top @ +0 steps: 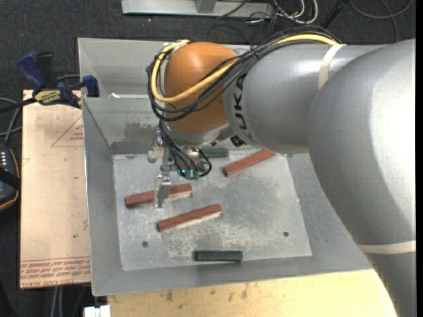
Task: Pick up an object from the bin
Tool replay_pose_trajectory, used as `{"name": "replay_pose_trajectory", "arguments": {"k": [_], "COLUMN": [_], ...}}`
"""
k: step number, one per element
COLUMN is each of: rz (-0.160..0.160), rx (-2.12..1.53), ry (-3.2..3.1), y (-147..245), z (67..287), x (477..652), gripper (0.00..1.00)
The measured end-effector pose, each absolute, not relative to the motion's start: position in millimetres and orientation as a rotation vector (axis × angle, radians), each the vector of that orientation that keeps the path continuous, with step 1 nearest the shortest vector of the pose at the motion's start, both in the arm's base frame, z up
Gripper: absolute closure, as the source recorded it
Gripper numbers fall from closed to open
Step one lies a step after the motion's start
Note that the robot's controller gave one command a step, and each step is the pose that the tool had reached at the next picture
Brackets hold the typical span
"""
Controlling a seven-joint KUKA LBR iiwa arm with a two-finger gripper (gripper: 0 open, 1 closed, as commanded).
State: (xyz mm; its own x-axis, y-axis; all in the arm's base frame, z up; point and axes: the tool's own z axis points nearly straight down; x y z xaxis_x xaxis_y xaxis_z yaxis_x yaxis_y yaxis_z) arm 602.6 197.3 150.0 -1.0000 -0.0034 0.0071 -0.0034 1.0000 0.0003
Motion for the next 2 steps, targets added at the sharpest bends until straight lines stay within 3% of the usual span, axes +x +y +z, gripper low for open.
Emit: {"name": "replay_pose_trajectory", "arguments": {"k": [1, 2], "rz": [-0.002, -0.008], "rx": [0.001, 0.232], "ry": [-3.142, -3.142], "y": [196.6, 170.9], "z": [154.6, 77.9], "x": [604.6, 603.9], "gripper": [0.00, 1.00]}}
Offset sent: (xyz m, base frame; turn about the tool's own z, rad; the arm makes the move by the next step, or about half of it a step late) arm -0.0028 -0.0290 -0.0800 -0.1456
